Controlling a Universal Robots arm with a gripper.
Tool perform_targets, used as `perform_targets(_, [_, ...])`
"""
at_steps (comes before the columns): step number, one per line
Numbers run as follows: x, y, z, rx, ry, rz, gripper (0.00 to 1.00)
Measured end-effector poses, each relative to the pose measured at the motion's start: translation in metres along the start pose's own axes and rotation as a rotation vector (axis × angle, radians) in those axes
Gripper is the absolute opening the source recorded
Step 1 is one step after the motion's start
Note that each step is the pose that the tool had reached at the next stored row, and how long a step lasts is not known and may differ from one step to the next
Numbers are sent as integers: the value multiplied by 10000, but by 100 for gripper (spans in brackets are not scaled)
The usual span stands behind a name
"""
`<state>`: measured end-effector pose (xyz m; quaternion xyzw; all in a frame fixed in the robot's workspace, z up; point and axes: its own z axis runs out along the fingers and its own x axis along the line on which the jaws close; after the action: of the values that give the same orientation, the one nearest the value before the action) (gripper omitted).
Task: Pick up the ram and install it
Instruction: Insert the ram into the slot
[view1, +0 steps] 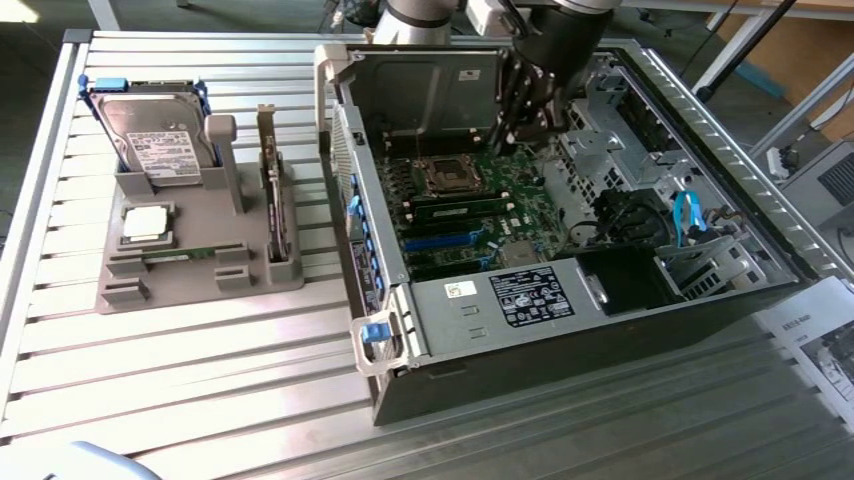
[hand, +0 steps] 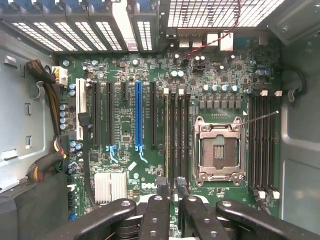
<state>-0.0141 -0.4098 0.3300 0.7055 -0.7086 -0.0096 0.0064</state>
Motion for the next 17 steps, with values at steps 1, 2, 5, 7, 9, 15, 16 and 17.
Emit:
perform_targets(1, [0, 0, -10, 0, 0, 0, 19])
perform_targets(2, [0, 0, -20, 0, 0, 0, 19])
perform_targets(5, [0, -1, -53, -1, 1, 0, 19])
perform_targets(7, [0, -1, -67, 0, 0, 0, 19])
perform_targets(9, [0, -1, -86, -1, 1, 0, 19])
perform_targets(15, [-1, -3, -149, 0, 1, 0, 19])
perform_targets(16, [-1, -3, -160, 0, 1, 0, 19])
perform_targets(17, [-1, -2, -181, 0, 1, 0, 19])
